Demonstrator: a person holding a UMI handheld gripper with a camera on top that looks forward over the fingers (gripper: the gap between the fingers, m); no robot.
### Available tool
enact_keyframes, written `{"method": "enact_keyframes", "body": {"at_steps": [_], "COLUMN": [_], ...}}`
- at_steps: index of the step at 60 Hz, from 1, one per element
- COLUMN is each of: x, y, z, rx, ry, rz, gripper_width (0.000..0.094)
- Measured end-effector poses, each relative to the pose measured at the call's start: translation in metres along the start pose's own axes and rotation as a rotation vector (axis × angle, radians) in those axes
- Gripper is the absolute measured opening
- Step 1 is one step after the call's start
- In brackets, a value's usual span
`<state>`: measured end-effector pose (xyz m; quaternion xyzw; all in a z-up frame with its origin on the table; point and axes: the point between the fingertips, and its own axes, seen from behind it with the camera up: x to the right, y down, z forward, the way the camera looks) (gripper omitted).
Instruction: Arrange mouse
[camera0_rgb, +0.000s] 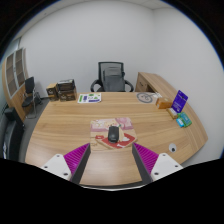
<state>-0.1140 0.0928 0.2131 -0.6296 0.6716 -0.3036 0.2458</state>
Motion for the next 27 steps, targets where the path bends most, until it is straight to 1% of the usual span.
{"method": "enact_keyframes", "body": {"at_steps": [13,22,27], "x": [0.004,0.006,0.004], "y": [0.021,0.033,0.042], "z": [-0.054,-0.061,-0.061], "rx": [0.007,-0.005,-0.026], "ry": [-0.002,0.000,-0.005], "rz": [0.000,0.013,0.014], "gripper_width": [0.0869,0.0868,0.0868]}}
